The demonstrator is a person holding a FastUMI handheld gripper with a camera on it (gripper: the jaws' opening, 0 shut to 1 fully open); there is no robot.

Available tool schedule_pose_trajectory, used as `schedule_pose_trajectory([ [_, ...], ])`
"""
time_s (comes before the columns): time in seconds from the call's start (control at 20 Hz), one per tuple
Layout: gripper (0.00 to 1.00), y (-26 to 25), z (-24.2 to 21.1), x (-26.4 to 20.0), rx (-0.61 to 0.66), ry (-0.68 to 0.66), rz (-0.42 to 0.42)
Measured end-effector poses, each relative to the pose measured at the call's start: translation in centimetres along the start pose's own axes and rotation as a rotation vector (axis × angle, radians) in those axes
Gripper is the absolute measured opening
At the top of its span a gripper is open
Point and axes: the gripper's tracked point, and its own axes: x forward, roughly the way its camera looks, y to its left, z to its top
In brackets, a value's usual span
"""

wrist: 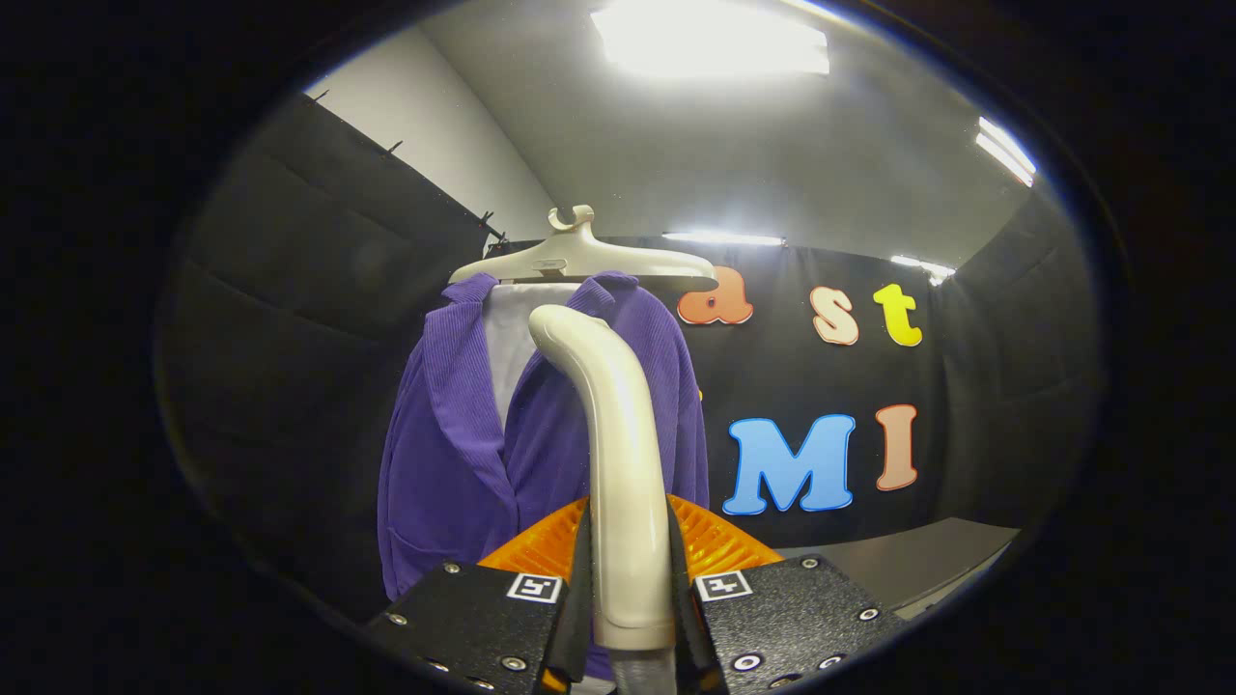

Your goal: Iron the clothes twice with a garment steamer, once on the left side and once on the right side.

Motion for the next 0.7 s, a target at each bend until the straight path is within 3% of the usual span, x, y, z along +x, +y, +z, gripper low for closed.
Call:
schedule_pose_trajectory([
  [0.7, 0.36, 0.4, -10.6, -5.5, 0.010, 0.194, -0.022],
])
